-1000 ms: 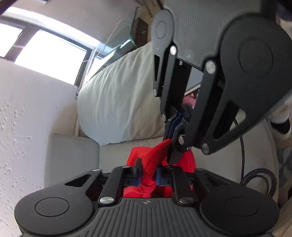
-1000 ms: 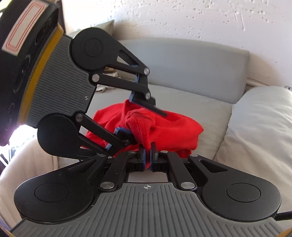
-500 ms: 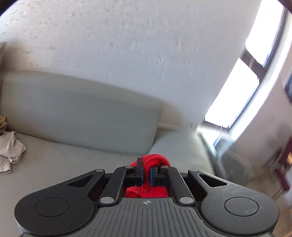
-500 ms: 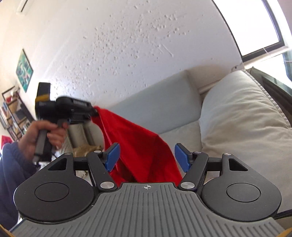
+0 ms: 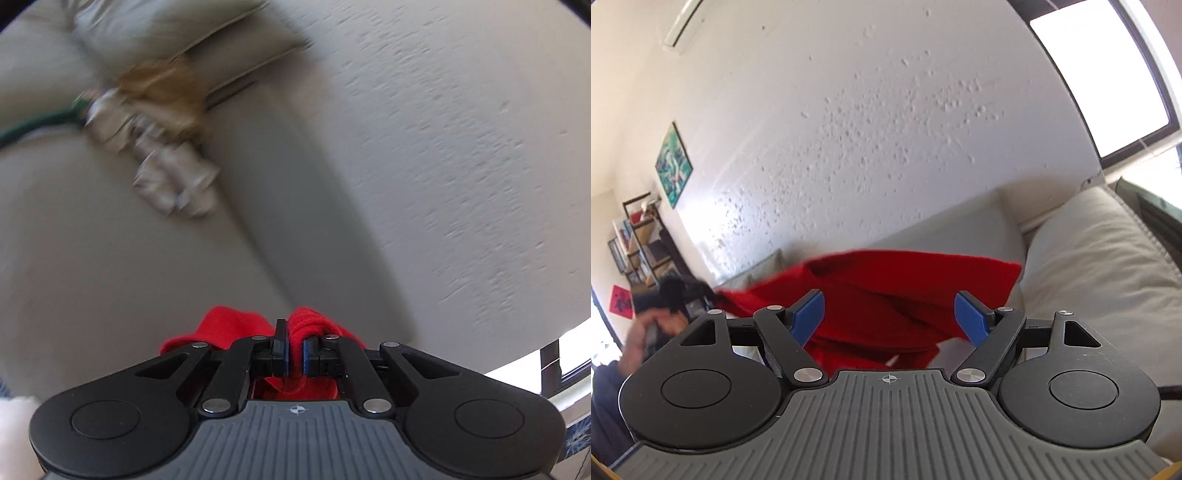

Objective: Fold clothes

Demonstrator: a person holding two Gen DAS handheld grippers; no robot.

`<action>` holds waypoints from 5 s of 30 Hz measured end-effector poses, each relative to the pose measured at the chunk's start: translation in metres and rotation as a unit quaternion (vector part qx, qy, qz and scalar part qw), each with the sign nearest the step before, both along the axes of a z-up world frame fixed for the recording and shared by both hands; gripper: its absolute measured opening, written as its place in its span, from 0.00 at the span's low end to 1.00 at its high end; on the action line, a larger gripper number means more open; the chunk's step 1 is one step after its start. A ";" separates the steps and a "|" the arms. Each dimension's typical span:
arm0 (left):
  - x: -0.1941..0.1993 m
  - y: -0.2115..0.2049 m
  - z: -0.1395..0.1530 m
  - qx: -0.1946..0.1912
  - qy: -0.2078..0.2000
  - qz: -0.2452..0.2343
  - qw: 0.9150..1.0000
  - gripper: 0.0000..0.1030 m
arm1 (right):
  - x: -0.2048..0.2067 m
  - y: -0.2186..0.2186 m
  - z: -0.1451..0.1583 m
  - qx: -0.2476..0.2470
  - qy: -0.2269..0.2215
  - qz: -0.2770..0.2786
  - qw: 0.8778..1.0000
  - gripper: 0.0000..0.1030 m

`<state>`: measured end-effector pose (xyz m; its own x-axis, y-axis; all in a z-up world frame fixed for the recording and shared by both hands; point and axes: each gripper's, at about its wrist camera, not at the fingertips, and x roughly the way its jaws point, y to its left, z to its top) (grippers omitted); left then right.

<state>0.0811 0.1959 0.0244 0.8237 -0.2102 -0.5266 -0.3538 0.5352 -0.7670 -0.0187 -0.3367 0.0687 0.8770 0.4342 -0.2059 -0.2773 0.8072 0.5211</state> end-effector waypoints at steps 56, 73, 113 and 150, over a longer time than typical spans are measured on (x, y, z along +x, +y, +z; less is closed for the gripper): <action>-0.103 -0.121 -0.082 0.467 -0.026 -0.234 0.852 0.61 | 0.044 0.070 -0.191 0.006 0.296 0.046 0.954 0.67; -0.085 -0.164 -0.136 0.705 0.007 -0.409 0.579 0.53 | 0.051 0.088 -0.201 -0.001 0.326 0.071 0.943 0.67; -0.035 0.006 -0.109 0.226 -0.021 -0.184 0.956 0.43 | 0.130 0.110 -0.202 0.070 0.312 0.047 0.946 0.37; 0.010 -0.037 -0.117 0.301 0.021 -0.240 0.923 0.07 | 0.146 0.116 -0.223 0.107 0.315 0.091 0.939 0.34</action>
<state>0.0916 0.1588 -0.0921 0.6882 -0.2049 -0.6960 0.0119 0.9624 -0.2715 0.1276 -0.2204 -0.1544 0.5185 0.6555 -0.5491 0.0172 0.6340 0.7731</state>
